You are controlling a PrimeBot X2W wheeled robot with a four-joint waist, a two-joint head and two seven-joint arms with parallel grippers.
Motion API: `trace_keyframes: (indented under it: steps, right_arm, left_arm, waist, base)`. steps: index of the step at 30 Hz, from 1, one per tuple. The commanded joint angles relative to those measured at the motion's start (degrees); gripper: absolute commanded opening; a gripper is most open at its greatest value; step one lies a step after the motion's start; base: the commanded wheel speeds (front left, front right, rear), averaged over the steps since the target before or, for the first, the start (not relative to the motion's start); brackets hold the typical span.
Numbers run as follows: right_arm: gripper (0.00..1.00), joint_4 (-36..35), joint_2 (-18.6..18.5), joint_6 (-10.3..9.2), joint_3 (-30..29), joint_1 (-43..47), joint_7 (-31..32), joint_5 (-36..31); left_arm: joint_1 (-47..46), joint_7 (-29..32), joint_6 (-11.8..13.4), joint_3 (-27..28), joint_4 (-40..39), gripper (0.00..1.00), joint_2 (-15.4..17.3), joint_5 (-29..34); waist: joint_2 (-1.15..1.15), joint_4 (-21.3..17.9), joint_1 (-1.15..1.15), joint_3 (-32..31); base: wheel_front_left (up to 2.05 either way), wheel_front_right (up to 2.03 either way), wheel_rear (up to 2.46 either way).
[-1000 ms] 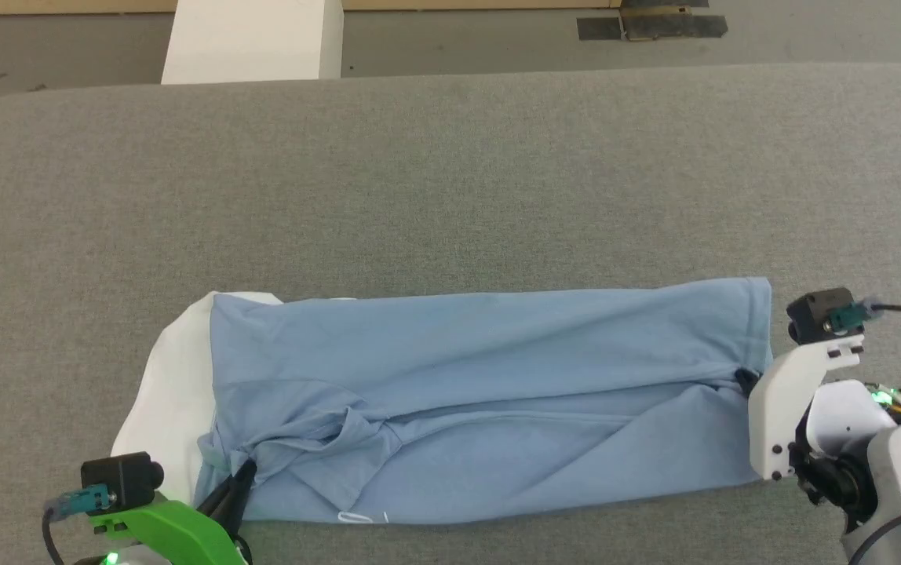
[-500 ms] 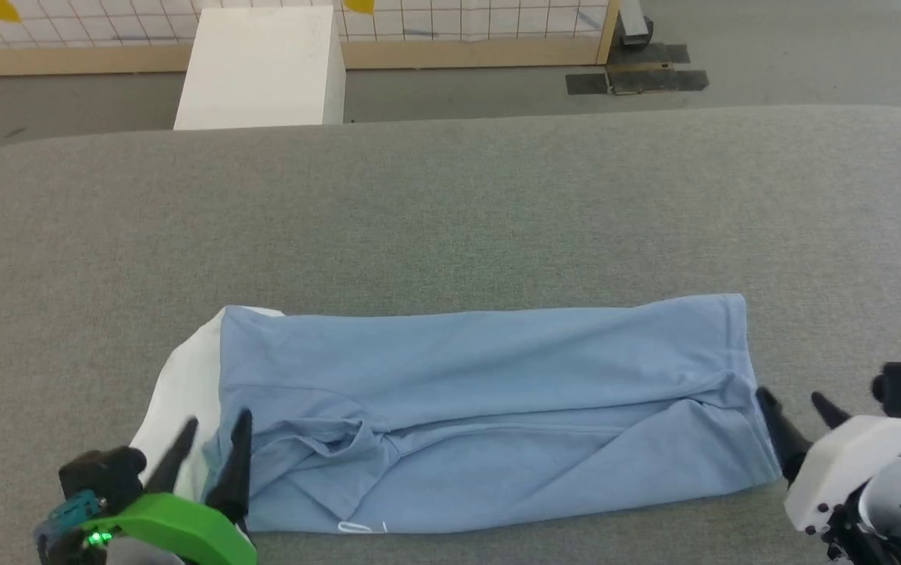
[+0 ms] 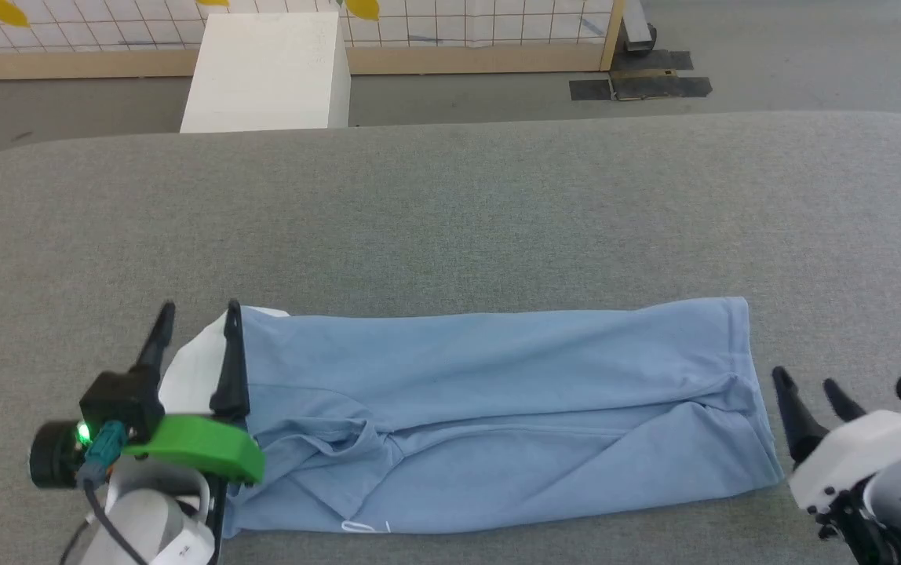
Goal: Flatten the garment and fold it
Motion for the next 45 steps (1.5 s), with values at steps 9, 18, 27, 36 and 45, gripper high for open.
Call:
trace_keyframes:
  steps: [9,18,27,36,45]
  right_arm:
    - [1.00,12.0,0.1,-0.09,1.4,-9.0,9.4,-2.6]
    - [1.00,20.4,0.1,-0.09,2.4,-13.1,20.8,-4.7]
    - [0.00,18.4,0.1,-0.09,3.6,-12.0,25.6,-3.4]
    - [0.00,12.0,0.1,-0.09,-5.2,-10.9,21.8,-15.0]
    - [0.00,10.2,-3.4,-0.09,-17.9,-12.0,15.9,-29.5]
  left_arm:
    - [-2.6,-0.4,-0.5,2.8,-0.1,1.00,-4.3,6.0]
    - [-2.4,-0.5,-3.0,5.4,0.5,1.00,-6.4,7.7]
    - [-1.7,-0.5,-4.6,7.9,0.8,1.00,-7.7,8.8]
    - [-1.8,-0.5,-5.9,9.5,1.0,1.00,-8.9,9.9]
    - [-1.7,-0.5,-7.3,10.2,1.7,1.00,-10.2,10.7]
  waist:
    - [0.00,-0.4,0.00,0.4]
    - [0.00,0.2,0.00,1.1]
    - [0.00,0.2,0.00,1.0]
    - [0.00,0.0,0.00,1.3]
    - [0.00,0.2,0.00,2.1]
  base:
    - [0.00,0.00,0.00]
    - [0.00,0.00,0.00]
    - [0.00,0.00,0.00]
    - [0.00,0.00,0.00]
    - [0.00,0.00,0.00]
